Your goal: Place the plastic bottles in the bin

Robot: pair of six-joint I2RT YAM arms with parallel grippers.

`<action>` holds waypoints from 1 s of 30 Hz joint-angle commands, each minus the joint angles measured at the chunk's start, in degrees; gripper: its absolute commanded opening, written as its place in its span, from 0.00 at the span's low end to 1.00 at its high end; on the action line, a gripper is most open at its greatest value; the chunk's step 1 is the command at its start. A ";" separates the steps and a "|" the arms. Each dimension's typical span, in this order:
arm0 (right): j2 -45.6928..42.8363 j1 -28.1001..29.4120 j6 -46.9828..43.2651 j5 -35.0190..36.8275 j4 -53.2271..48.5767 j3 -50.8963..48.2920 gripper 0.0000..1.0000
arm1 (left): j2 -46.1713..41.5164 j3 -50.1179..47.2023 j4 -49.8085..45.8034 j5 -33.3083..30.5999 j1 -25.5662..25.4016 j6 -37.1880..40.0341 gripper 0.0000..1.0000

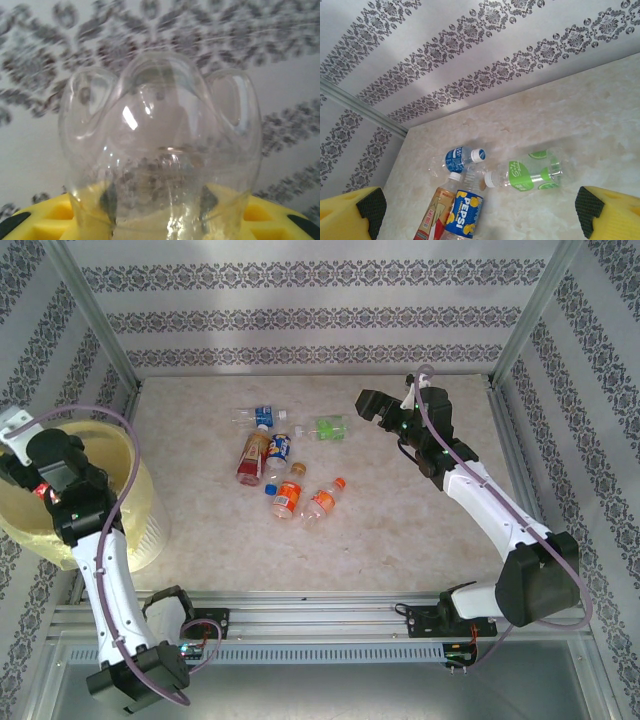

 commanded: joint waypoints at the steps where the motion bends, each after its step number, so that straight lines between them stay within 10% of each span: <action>1: 0.23 0.02 0.21 -0.81 1.37 1.81 0.98 | -0.39 -0.66 -0.11 -4.20 1.79 -7.09 0.47; 13: -0.20 -0.05 -0.53 -0.25 1.12 1.46 0.98 | 2.74 4.94 -18.93 -14.89 3.22 -21.96 0.82; 30: 4.50 0.08 1.25 -0.31 -3.42 2.60 0.98 | 1.51 10.62 -28.85 14.97 -1.79 -40.02 0.98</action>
